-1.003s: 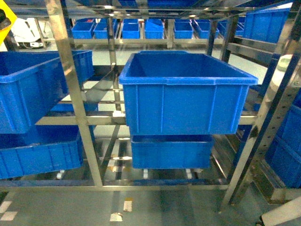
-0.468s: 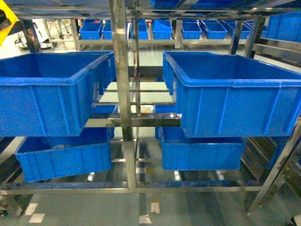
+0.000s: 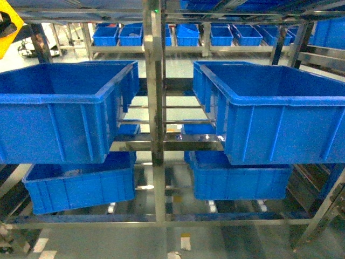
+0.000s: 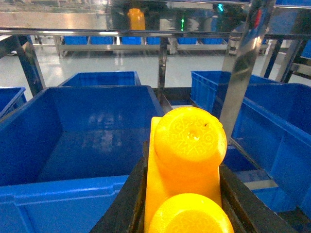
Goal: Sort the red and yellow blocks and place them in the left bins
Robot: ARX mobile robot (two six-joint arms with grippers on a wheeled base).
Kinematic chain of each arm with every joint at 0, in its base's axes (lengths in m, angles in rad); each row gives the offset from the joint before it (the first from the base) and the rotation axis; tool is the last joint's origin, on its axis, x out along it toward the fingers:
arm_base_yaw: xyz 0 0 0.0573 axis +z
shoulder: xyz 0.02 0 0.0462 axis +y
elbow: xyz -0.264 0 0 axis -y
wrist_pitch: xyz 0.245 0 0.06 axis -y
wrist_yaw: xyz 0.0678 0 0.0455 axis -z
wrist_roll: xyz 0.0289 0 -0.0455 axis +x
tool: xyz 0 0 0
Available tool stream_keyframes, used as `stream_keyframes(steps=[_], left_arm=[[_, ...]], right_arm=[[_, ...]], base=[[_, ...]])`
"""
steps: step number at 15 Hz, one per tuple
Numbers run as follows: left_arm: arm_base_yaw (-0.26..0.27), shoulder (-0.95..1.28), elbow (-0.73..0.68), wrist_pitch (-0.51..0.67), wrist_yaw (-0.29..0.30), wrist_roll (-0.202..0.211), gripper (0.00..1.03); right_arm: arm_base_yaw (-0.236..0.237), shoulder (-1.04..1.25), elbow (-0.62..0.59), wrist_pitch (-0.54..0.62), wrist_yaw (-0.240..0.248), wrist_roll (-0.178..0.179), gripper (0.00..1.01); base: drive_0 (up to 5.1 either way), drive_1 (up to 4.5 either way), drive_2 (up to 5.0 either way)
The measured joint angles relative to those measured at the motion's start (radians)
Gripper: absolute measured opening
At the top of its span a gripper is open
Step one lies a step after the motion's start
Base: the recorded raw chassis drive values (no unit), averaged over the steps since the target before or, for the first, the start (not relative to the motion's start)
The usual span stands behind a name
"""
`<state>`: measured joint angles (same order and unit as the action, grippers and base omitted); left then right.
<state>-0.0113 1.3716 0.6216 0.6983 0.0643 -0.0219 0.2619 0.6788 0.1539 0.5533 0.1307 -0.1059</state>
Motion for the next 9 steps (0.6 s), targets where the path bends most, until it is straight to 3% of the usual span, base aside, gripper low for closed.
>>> stream_keyframes(steps=[7,9], left_arm=[[0.002,0.001,0.000,0.000,-0.002,0.000,0.27],[0.002,0.001,0.000,0.002,-0.001,0.000,0.27]], right_arm=[[0.000,0.000,0.000,0.001,0.000,0.000,0.29],[0.000,0.000,0.000,0.001,0.000,0.000,0.29]], base=[[0.1,4.36,-4.2],[0.0,0.00,0.0]])
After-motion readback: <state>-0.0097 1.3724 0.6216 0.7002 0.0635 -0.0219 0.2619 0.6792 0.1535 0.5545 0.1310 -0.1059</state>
